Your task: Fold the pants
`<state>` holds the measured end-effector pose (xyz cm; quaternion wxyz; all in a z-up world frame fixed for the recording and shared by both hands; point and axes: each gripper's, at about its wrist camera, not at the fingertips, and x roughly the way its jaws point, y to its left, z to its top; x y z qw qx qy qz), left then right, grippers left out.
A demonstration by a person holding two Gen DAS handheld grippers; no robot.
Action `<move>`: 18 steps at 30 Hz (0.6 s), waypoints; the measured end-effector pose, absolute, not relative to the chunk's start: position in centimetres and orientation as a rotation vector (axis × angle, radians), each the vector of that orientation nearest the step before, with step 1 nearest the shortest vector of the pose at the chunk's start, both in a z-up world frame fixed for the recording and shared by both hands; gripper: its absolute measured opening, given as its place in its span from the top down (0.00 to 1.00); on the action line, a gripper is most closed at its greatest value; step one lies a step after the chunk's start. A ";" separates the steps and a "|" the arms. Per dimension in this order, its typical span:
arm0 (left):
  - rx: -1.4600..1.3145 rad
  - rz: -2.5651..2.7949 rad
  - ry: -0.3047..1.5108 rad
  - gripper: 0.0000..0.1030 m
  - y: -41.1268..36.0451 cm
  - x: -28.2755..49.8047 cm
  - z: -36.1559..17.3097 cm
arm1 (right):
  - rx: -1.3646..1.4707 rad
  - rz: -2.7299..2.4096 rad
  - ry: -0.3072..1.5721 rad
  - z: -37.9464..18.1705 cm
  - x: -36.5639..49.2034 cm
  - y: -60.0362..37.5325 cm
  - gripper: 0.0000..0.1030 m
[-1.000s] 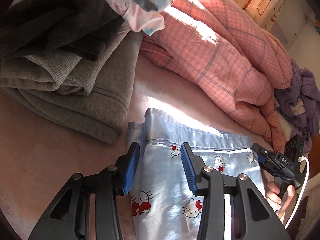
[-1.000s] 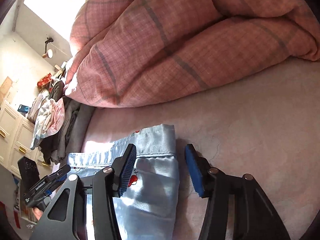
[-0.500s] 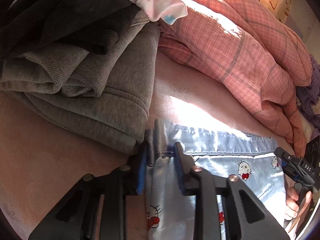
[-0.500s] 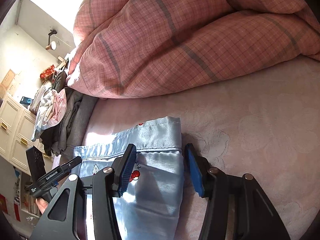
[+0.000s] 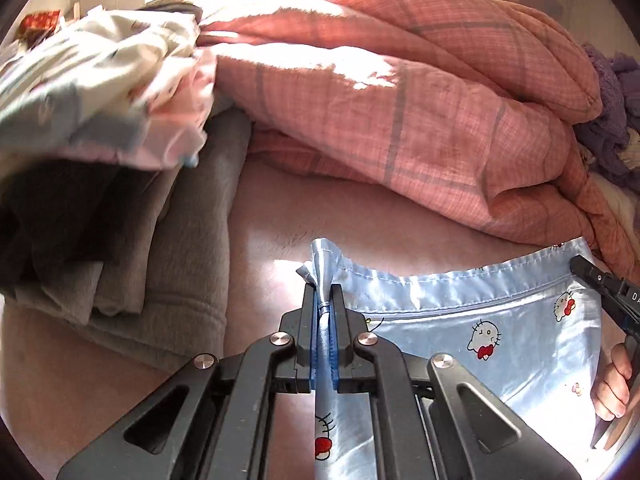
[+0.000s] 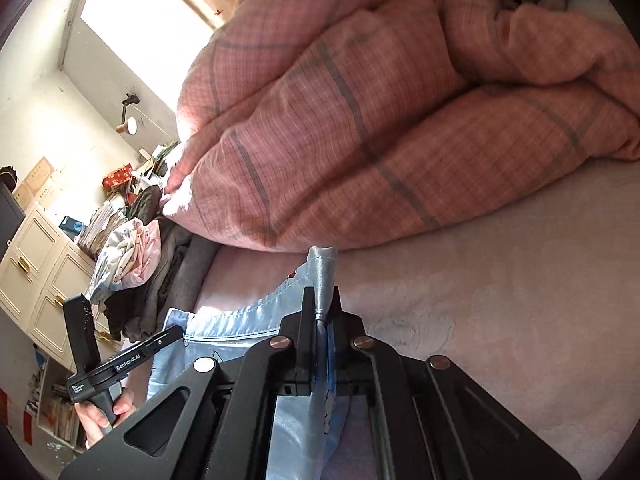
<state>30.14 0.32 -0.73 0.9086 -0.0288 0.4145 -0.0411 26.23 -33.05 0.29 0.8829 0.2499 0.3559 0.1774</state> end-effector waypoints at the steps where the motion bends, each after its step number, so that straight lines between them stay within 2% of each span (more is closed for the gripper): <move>1: -0.049 -0.094 0.839 0.96 -0.2 30.5 -0.1 | 0.511 0.351 0.721 0.8 26.0 -33.2 0.97; 7: -0.006 -0.139 0.761 0.96 -2.7 32.6 1.8 | 0.552 0.290 0.627 2.7 25.3 -36.0 0.97; 14: 0.011 -0.098 0.854 0.94 -2.7 35.2 -3.4 | 0.542 0.218 0.735 -0.1 27.8 -36.3 0.97; 16: 0.004 -0.084 0.864 0.82 -2.2 35.1 -4.0 | 0.490 0.178 0.735 -0.2 27.8 -35.7 0.97; 18: 0.024 -0.024 0.851 0.69 -1.7 35.0 -3.7 | 0.447 0.139 0.733 0.1 27.8 -35.3 0.86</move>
